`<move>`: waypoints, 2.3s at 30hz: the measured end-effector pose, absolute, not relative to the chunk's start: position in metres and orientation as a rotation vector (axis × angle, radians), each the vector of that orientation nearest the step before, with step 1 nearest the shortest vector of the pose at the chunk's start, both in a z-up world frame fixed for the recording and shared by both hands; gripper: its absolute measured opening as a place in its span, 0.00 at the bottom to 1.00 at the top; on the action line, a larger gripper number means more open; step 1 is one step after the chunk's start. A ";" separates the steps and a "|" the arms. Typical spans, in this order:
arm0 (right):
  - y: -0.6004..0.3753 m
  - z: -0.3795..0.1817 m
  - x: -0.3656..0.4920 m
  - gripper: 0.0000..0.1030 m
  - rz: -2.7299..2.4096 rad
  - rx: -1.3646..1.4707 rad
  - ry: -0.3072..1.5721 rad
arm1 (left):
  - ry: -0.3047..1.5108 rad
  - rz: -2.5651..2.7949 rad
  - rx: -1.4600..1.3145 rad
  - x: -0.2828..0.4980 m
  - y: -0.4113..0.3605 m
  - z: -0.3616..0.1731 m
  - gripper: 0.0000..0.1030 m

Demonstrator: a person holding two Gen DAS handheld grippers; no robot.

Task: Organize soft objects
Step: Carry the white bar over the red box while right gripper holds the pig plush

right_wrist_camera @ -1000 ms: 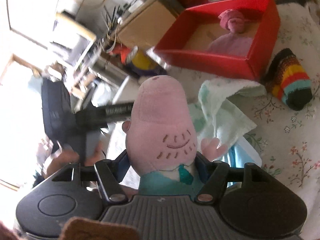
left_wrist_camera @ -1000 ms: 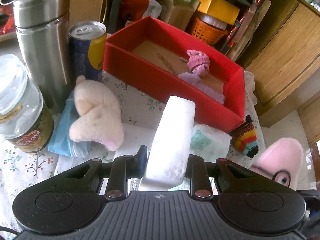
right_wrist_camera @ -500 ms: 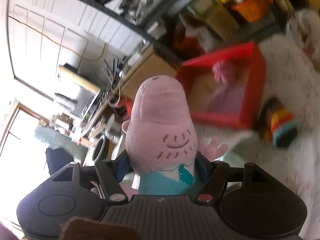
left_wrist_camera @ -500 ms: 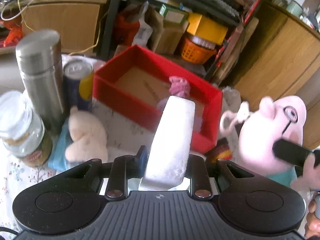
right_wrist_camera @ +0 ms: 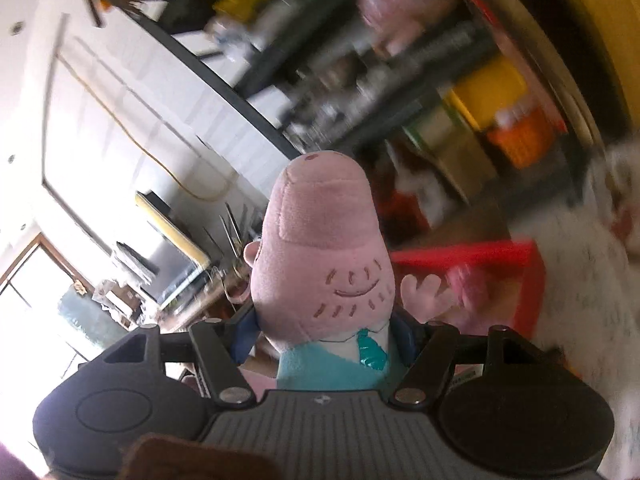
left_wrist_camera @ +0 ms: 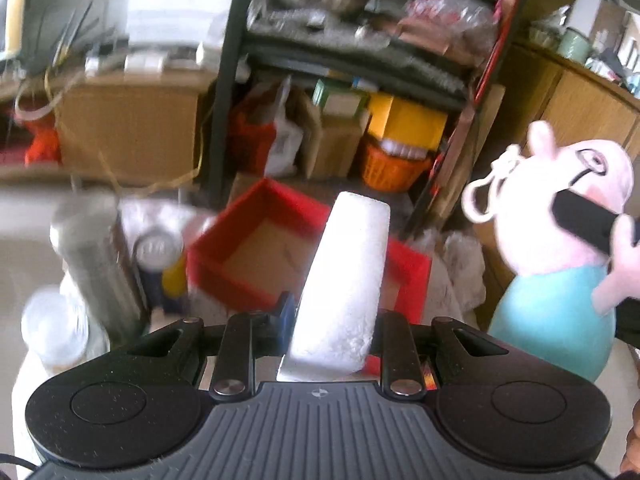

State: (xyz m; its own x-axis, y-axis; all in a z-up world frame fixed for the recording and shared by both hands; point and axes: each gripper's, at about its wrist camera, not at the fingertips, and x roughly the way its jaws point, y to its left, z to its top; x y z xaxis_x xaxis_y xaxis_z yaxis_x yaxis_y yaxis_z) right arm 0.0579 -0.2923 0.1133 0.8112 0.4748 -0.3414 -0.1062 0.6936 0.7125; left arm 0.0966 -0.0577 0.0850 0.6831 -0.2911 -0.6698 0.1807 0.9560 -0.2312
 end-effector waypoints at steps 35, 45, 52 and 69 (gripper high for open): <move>-0.280 0.125 0.099 0.38 0.260 0.652 0.426 | 0.663 -0.226 -0.084 0.144 -0.082 0.107 0.24; -0.283 0.122 0.108 0.38 0.243 0.649 0.424 | 0.654 -0.218 -0.078 0.157 -0.086 0.107 0.24; -0.286 0.118 0.123 0.38 0.223 0.635 0.438 | 0.664 -0.208 -0.076 0.172 -0.090 0.101 0.25; -0.292 0.082 0.157 0.38 0.151 0.589 0.539 | 0.728 -0.188 -0.049 0.202 -0.095 0.073 0.25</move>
